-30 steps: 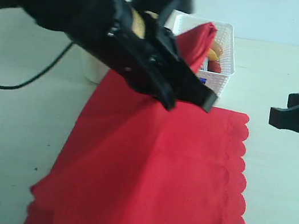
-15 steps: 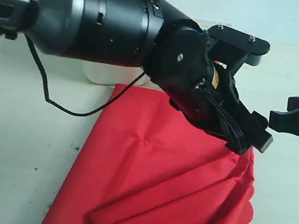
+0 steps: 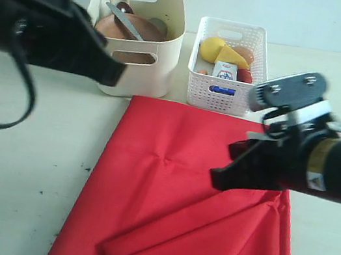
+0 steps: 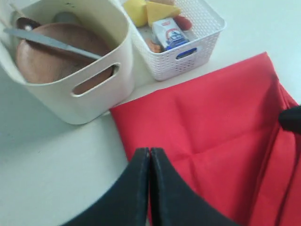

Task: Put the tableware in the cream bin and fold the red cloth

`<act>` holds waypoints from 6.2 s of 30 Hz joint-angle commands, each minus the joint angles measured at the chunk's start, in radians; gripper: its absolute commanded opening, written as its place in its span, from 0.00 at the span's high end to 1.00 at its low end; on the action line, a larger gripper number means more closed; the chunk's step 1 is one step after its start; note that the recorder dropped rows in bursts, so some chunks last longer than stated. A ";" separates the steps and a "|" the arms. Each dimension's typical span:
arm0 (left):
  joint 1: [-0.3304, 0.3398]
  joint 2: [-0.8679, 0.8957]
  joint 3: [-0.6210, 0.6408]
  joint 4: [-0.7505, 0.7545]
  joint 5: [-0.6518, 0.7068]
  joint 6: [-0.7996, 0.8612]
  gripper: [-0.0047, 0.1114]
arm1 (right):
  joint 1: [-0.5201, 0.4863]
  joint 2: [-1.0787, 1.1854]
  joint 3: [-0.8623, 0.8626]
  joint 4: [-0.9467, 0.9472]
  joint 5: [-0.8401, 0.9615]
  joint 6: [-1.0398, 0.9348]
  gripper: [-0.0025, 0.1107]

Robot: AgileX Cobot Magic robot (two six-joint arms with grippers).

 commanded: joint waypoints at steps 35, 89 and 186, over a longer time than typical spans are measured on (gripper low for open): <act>0.000 -0.083 0.404 0.192 -0.440 -0.211 0.94 | 0.193 -0.211 0.049 -0.051 0.118 0.210 0.98; 0.000 -0.083 0.404 0.194 -0.370 -0.211 0.94 | 0.309 0.297 -0.141 -0.128 0.323 0.174 0.98; 0.000 -0.083 0.424 0.225 -0.324 -0.233 0.94 | -0.679 0.766 -1.015 0.123 0.565 -0.174 0.98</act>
